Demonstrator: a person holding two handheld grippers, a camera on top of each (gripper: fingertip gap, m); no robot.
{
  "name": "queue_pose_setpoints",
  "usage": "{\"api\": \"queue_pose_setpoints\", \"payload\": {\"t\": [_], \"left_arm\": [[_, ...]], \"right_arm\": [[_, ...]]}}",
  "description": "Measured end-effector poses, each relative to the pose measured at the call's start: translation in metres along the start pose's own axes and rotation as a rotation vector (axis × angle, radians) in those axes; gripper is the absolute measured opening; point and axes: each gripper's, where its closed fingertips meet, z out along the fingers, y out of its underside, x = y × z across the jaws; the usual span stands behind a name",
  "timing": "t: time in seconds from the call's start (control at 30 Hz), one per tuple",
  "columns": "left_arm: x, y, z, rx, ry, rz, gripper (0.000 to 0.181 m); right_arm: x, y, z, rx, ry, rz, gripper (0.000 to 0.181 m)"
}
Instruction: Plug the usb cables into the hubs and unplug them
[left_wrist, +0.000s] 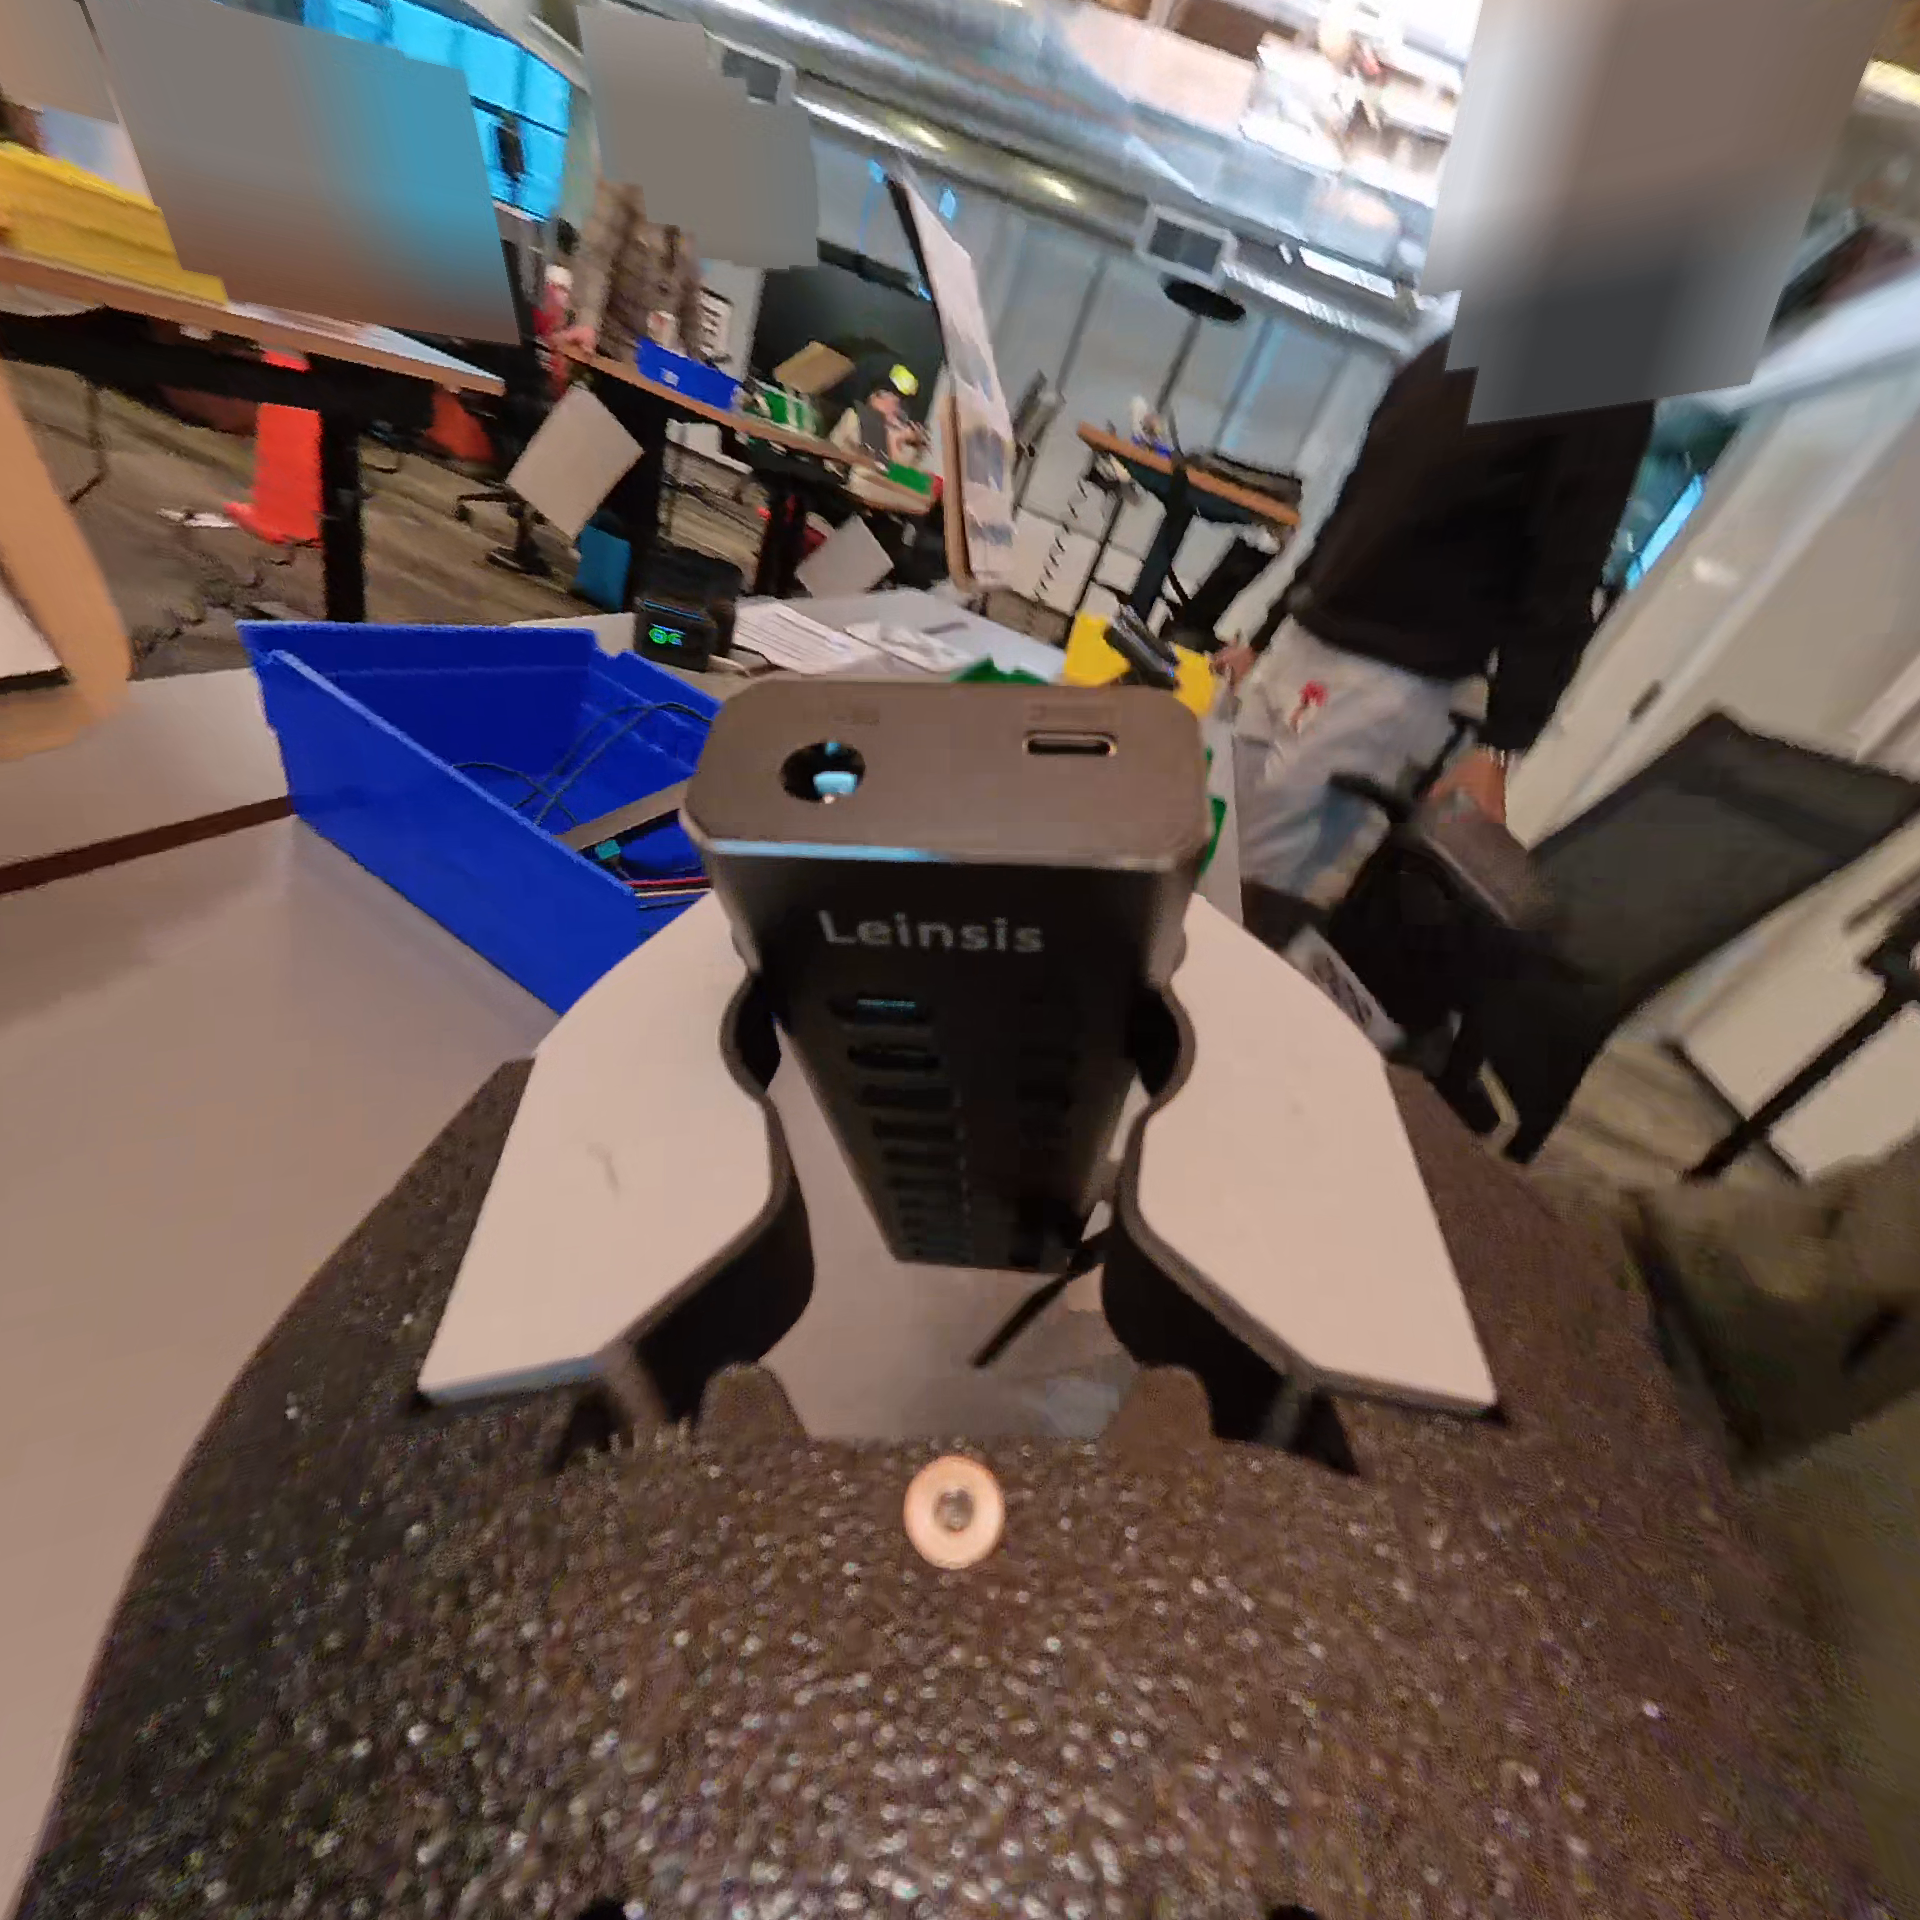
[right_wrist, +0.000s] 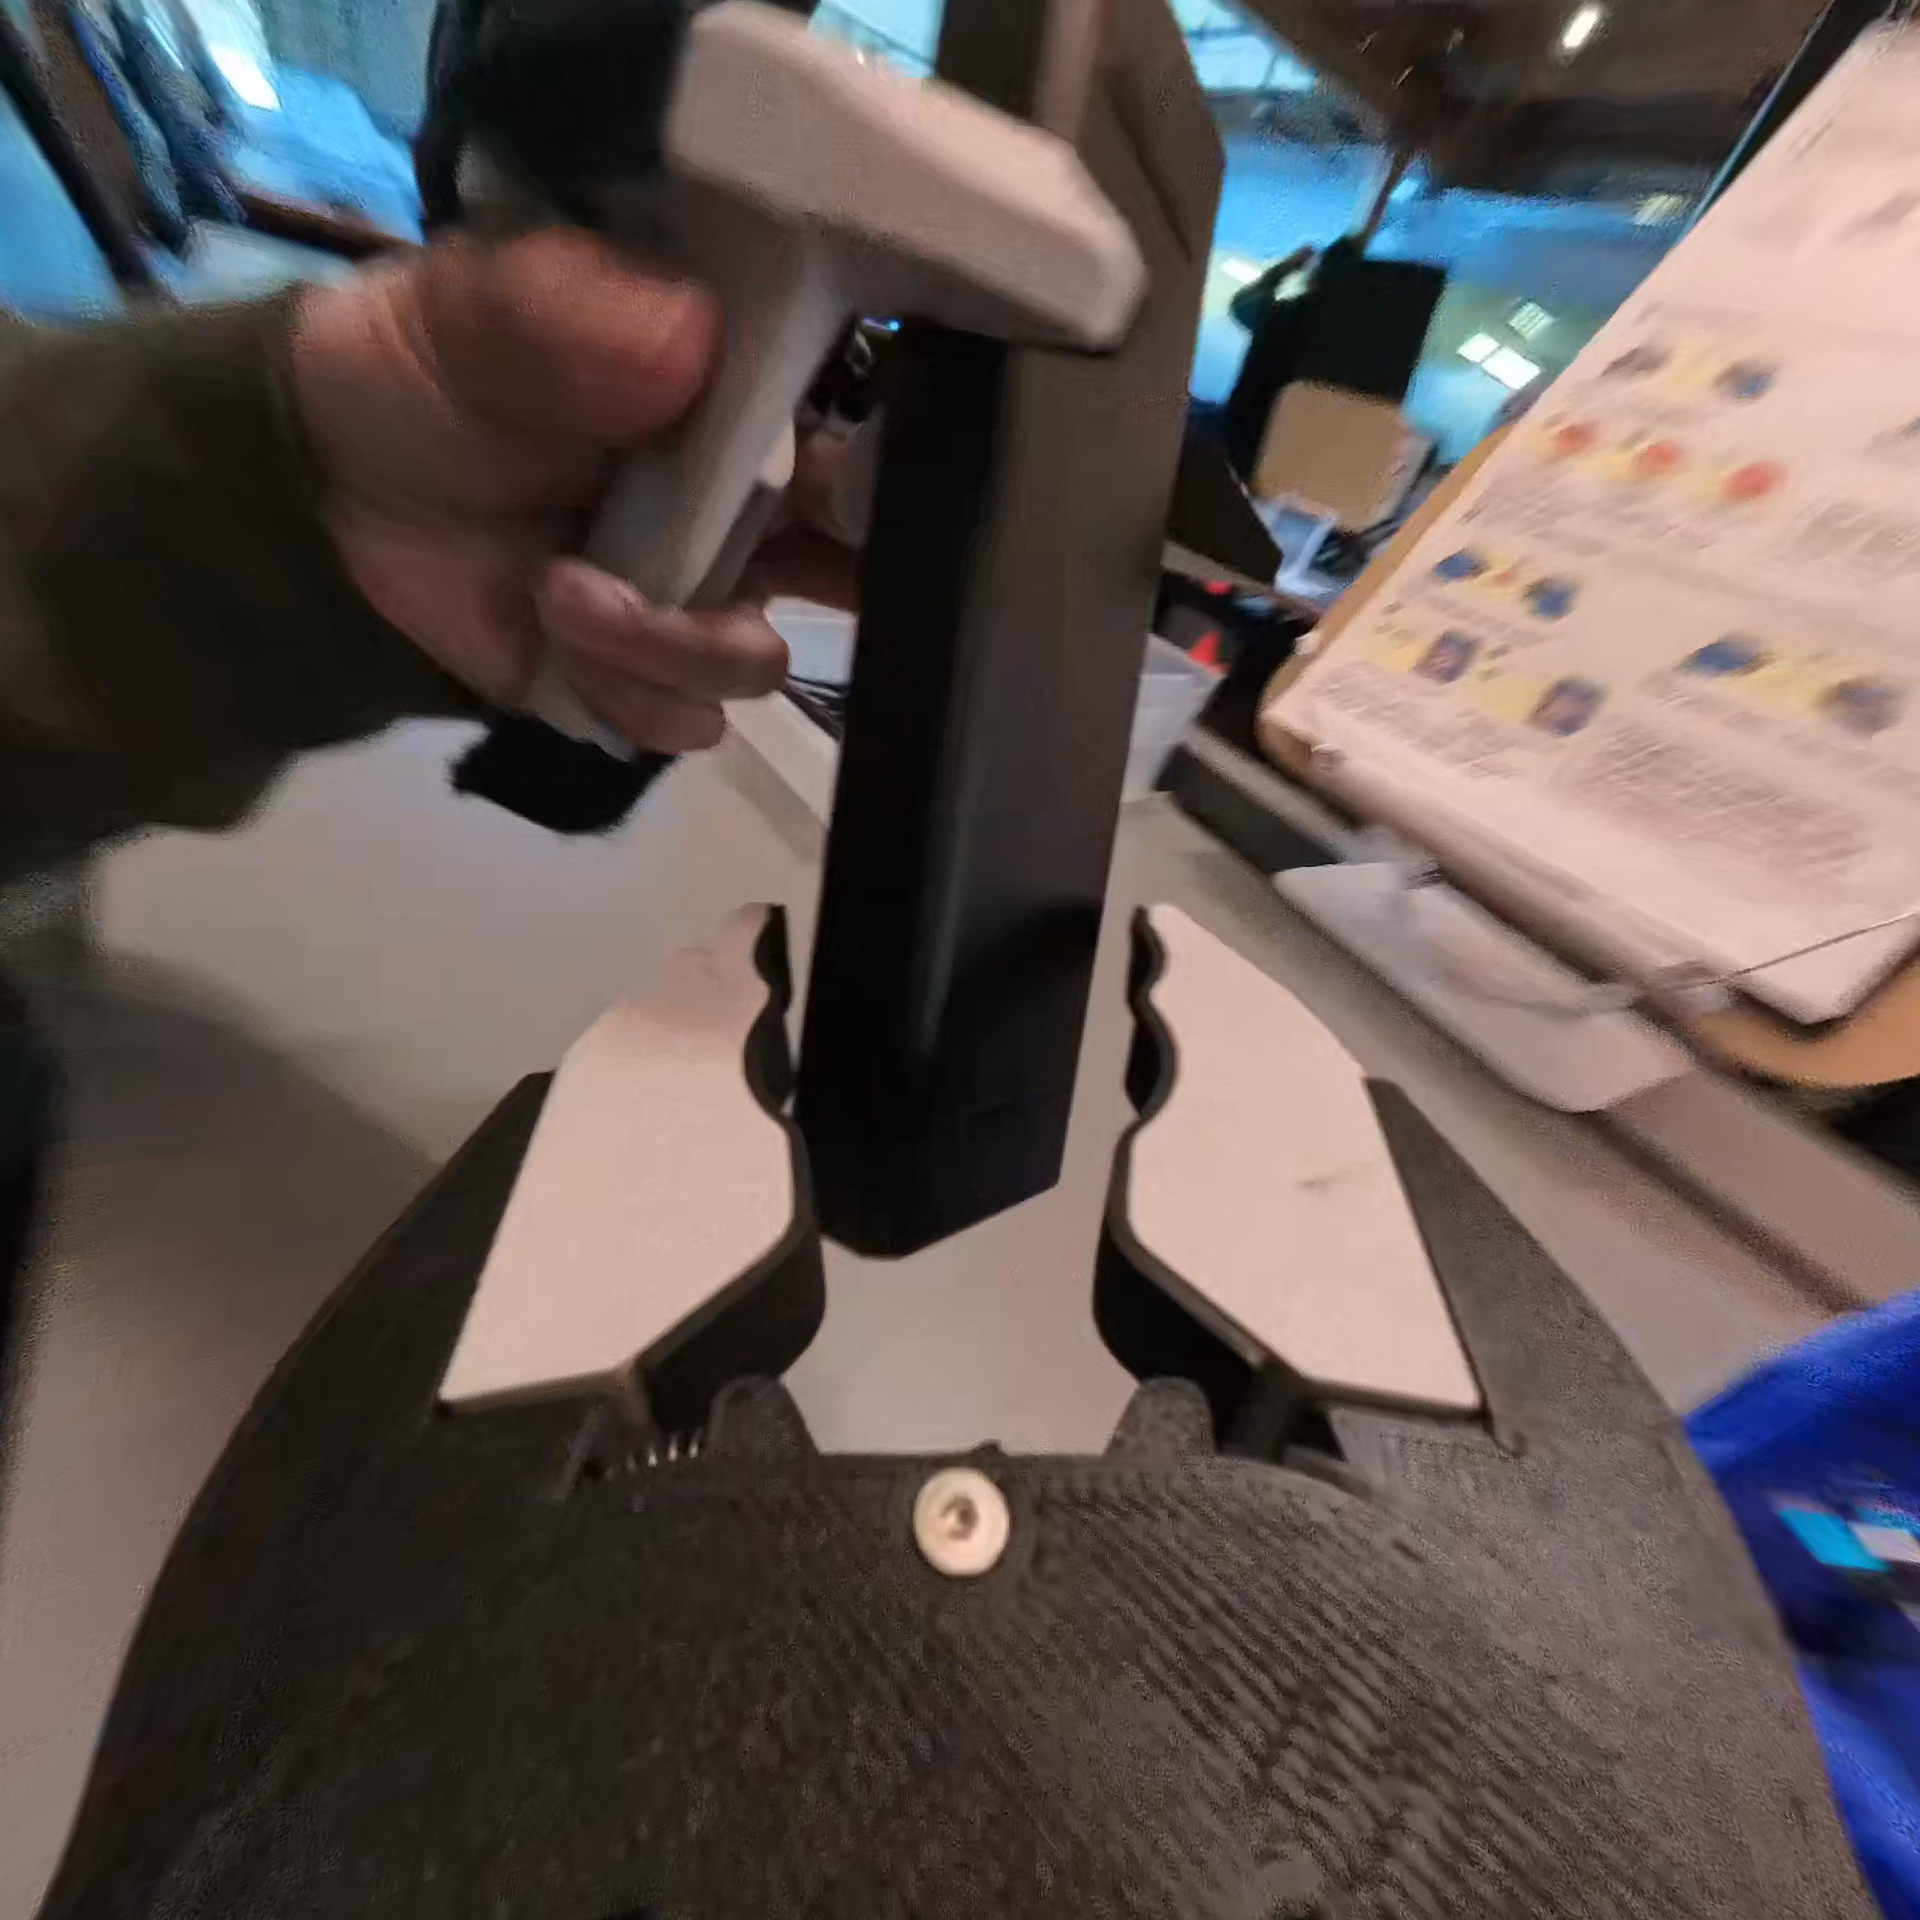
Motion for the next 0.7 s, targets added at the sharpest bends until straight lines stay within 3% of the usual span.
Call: {"api": "queue_pose_setpoints", "payload": {"t": [0.07,0.17,0.3,0.4,0.43,0.6,0.7], "left_arm": [[0.006,0.01,0.002,-0.092,0.044,0.097,0.068],[0.014,0.025,0.005,-0.194,0.1,0.206,0.068],[0.025,0.032,0.01,-0.206,0.183,0.214,0.068],[0.033,0.041,0.012,-0.241,0.225,0.262,0.068],[0.034,0.043,0.013,-0.255,0.232,0.272,0.068],[0.034,0.049,0.012,-0.328,0.2,0.327,0.069],[0.029,0.039,0.012,-0.287,0.091,0.35,0.077]], "right_arm": [[-0.007,-0.004,0.0,0.032,-0.118,0.201,0.083],[-0.018,0.0,0.0,0.008,-0.248,0.337,0.083],[-0.026,0.012,0.008,-0.016,-0.25,0.325,0.086],[-0.037,0.006,0.006,0.024,-0.307,0.304,0.062],[-0.039,0.007,0.007,0.018,-0.311,0.29,0.062],[-0.039,0.011,0.01,0.034,-0.299,0.255,0.062],[-0.025,0.017,0.011,-0.001,-0.208,0.205,0.062]]}}
